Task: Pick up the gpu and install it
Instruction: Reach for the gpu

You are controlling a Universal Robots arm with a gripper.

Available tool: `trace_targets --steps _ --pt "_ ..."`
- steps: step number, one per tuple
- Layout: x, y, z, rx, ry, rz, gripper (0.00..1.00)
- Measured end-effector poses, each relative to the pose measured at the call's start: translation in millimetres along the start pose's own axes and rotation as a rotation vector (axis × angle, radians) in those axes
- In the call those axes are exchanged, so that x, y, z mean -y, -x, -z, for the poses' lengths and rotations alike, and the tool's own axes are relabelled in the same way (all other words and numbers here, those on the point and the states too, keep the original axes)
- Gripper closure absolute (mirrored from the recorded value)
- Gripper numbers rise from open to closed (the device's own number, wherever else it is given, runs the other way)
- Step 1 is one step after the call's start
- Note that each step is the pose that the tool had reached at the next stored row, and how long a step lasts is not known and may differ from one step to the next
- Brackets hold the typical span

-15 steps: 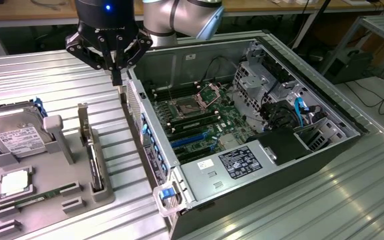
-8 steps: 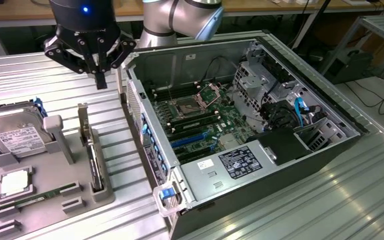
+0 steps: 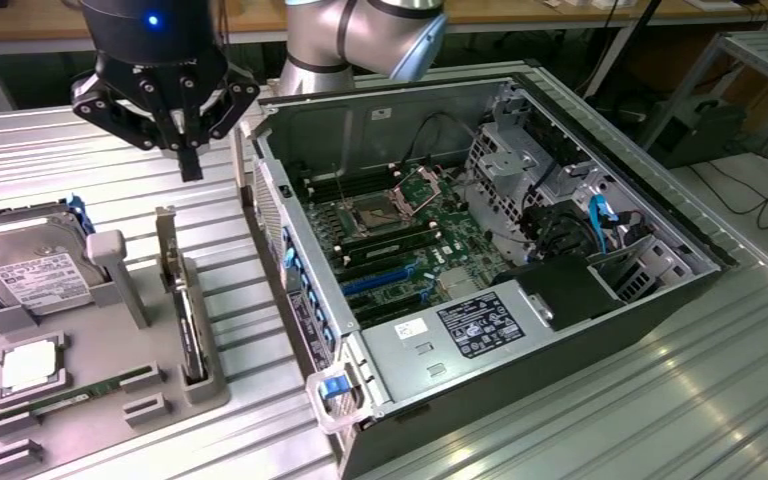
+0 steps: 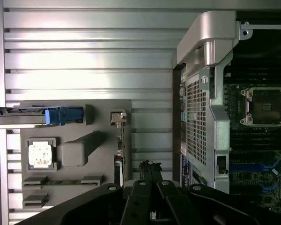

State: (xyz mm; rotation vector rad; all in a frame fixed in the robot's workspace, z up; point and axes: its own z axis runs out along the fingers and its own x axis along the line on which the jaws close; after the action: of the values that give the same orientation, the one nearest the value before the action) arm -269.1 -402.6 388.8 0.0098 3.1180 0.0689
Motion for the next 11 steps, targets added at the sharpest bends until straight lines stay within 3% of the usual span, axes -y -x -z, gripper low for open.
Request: trace_targets --steps 11 --pt "0.7 -12.1 0.0 -0.0002 0.0001 0.004 0.89"
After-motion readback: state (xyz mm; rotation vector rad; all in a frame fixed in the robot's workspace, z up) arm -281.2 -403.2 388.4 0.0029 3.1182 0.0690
